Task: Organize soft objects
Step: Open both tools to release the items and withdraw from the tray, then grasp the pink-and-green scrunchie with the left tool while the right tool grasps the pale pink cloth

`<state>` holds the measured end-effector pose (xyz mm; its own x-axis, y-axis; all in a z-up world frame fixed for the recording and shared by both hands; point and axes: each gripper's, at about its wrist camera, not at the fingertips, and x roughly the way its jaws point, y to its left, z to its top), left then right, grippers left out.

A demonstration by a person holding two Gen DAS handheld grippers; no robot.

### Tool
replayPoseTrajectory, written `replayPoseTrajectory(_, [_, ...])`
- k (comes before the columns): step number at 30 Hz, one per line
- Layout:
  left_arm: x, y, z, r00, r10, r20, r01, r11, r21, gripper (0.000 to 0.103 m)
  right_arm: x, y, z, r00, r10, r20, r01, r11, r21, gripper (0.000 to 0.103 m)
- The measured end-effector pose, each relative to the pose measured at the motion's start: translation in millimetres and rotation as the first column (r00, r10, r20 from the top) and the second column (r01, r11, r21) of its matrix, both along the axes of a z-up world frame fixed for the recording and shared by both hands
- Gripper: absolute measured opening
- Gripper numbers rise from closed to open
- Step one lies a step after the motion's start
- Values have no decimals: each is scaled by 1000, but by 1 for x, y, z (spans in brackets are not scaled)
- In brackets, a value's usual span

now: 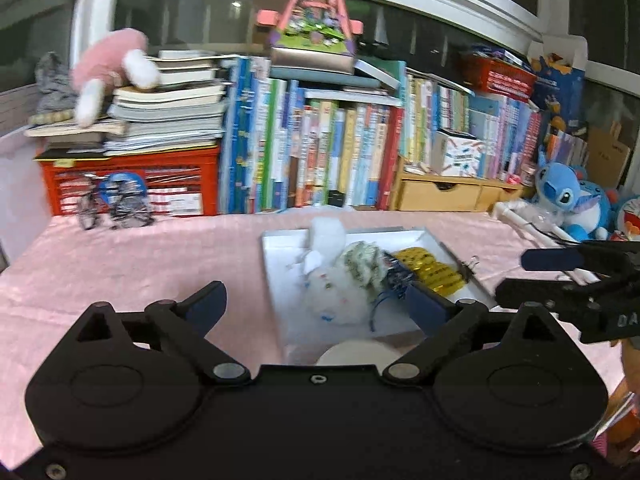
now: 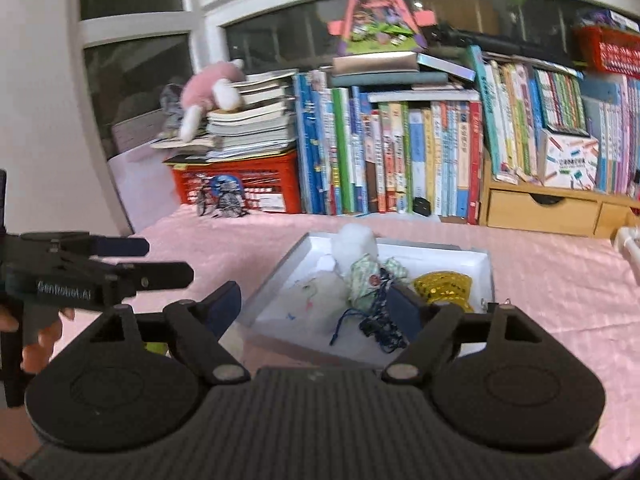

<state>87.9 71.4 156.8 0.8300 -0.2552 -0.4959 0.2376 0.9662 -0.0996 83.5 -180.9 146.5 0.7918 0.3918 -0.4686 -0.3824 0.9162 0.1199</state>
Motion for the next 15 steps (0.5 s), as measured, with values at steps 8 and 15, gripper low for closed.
replayPoseTrajectory(8, [-43,38,-38,987,147,59,-149,988,42,98,-41,16,-27,996,29,89,-20,994,-106,88])
replayPoseTrajectory(15, [-62,54,-79,954,282,104,-288,957,46,98,-66,18,-55,991,1,131,15,992,-126,88])
